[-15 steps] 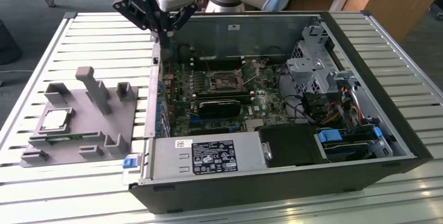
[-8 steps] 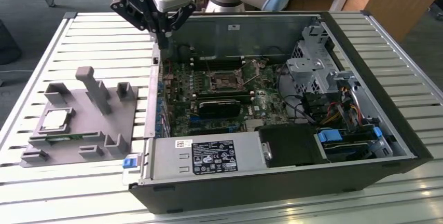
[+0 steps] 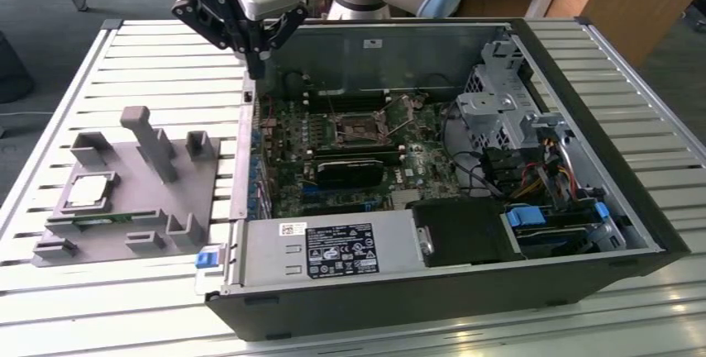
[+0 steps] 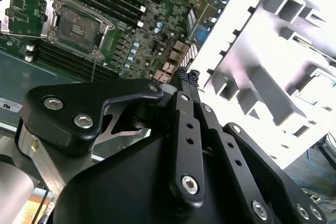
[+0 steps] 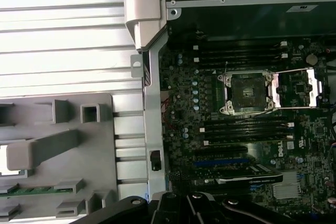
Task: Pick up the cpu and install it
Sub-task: 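Reach for the cpu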
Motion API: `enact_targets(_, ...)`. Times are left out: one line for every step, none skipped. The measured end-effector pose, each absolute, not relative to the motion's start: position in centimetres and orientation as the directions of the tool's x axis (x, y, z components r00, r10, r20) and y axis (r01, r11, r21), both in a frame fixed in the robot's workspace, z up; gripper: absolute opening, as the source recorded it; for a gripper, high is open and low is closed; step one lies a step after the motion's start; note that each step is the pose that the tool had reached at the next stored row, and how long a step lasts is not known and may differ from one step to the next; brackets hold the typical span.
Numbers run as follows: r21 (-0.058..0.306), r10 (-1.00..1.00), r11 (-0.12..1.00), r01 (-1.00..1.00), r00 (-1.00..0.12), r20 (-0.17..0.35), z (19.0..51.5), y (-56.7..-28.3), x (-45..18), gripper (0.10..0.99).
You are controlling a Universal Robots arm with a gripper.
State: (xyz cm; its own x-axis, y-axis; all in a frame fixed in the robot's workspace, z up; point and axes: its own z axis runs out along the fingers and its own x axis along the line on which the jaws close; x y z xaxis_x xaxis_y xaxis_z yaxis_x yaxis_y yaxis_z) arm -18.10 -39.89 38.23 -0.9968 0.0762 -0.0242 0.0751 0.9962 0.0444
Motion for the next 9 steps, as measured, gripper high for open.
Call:
enact_targets(0.044,0.076,0.996,0.075,-0.997,-0.024,38.22,-39.89,-18.15,0.106)
enact_targets(0.044,0.076,0.996,0.075,-0.997,-0.024,38.21,-39.89,-18.19,0.106)
enact_targets(0.044,0.076,0.996,0.075,-0.997,-0.024,38.2,-39.89,-18.23,0.106)
enact_targets(0.044,0.076,0.996,0.075,-0.997,-0.024,38.19,-39.9,-18.29,0.106)
enact_targets(0.044,0.076,0.996,0.075,-0.997,-0.024,38.17,-39.9,-18.35,0.106)
enact_targets(0.044,0.076,0.996,0.075,-0.997,-0.024,38.17,-39.9,-18.41,0.106)
enact_targets(0.044,0.076,0.996,0.075,-0.997,-0.024,38.15,-39.89,-18.48,0.106)
enact_targets(0.044,0.076,0.996,0.075,-0.997,-0.024,38.14,-39.89,-18.54,0.106)
enact_targets(0.044,0.076,0.996,0.075,-0.997,-0.024,38.13,-39.89,-18.6,0.106)
